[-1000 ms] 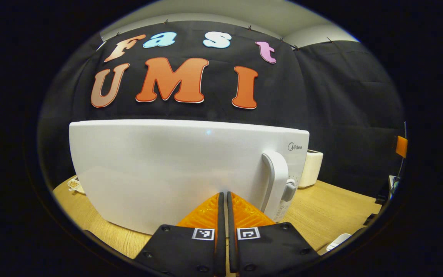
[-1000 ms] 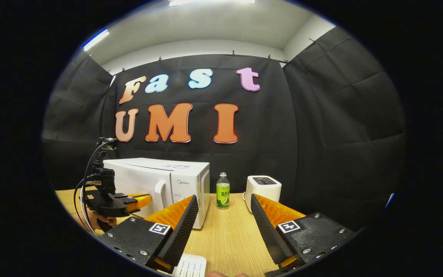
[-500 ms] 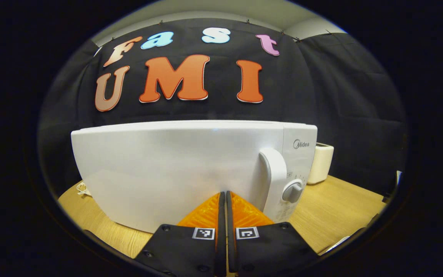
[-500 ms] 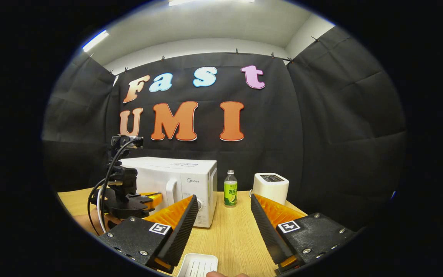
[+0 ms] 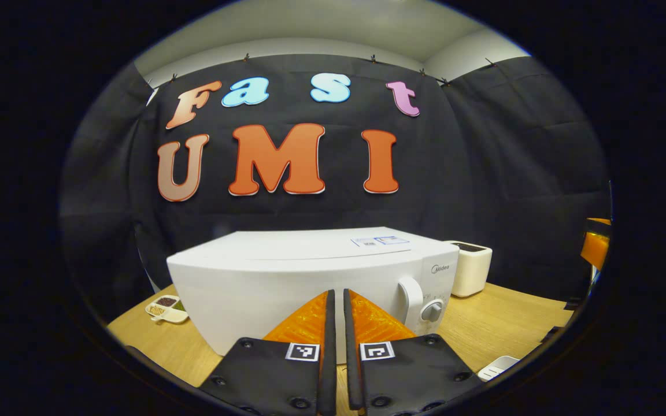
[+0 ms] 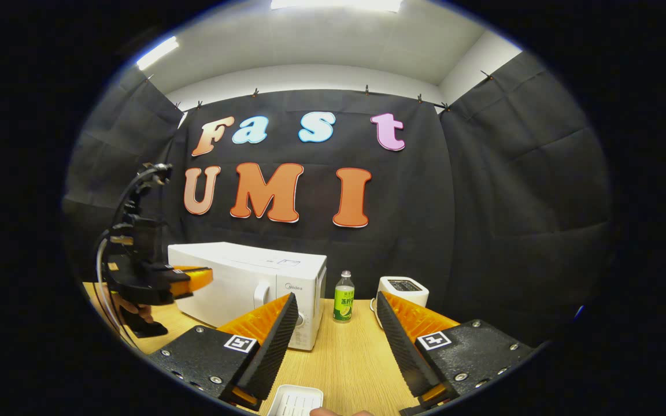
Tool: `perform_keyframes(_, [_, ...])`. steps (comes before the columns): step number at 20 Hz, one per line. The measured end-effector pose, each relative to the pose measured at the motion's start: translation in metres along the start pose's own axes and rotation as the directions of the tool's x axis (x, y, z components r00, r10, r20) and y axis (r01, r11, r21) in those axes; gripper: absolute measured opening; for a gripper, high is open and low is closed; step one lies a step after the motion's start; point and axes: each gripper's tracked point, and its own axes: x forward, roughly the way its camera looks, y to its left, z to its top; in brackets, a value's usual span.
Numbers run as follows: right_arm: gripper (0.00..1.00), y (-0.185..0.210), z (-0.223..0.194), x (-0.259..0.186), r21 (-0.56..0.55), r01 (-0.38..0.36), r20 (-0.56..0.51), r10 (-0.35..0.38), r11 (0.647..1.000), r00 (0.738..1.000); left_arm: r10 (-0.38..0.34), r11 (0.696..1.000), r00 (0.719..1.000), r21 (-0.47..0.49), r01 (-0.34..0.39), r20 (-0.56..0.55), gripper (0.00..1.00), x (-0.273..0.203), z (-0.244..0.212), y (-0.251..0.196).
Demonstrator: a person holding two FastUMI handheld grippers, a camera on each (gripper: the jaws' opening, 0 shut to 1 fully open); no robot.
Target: Open the microwave oven with the left hand, put the food in, and close the microwave oven.
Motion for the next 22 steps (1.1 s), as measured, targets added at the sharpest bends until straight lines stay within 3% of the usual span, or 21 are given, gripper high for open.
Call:
perform_keyframes(2, [0.86,0.000,0.016,0.005,-0.004,0.005,0.014,-0.005,1.000,1.000,0.019,0.999,0.999,0.030,-0.020,0.050,0.14,-0.020,0.040,0.020])
perform_keyframes(3, [0.86,0.000,0.026,0.009,-0.005,0.008,0.024,-0.008,1.000,1.000,0.029,0.999,0.998,0.041,-0.032,0.061,0.10,-0.030,0.055,0.030])
perform_keyframes(7, [0.86,0.004,0.058,0.022,0.007,-0.006,0.040,0.005,1.000,0.999,0.103,0.994,0.992,0.040,-0.106,0.077,0.31,-0.067,0.106,0.075])
perform_keyframes(8, [0.86,0.007,0.066,0.023,0.000,-0.020,0.050,0.020,1.000,0.999,0.120,0.992,0.989,0.031,-0.123,0.081,0.44,-0.074,0.116,0.086])
perform_keyframes(11, [0.86,0.012,0.091,0.028,-0.010,-0.033,0.091,0.034,0.999,0.995,0.177,0.984,0.978,0.009,-0.179,0.111,0.51,-0.094,0.148,0.122])
perform_keyframes(13, [0.86,0.012,0.104,0.032,-0.012,-0.030,0.110,0.031,0.999,0.993,0.207,0.978,0.970,-0.008,-0.207,0.128,0.62,-0.105,0.164,0.141])
perform_keyframes(16, [0.87,0.010,0.106,0.037,-0.031,-0.030,0.051,0.031,0.999,0.998,0.243,0.970,0.960,-0.026,-0.242,0.138,0.74,-0.119,0.181,0.163])
perform_keyframes(17, [0.91,0.008,0.113,0.039,-0.044,-0.027,0.054,0.029,0.999,0.998,0.253,0.967,0.958,-0.025,-0.252,0.138,0.76,-0.123,0.185,0.169])
perform_keyframes(22, [0.87,0.017,0.150,0.048,-0.019,-0.054,0.077,0.056,0.998,0.995,0.291,0.956,0.944,-0.009,-0.293,0.158,0.94,-0.136,0.214,0.189])
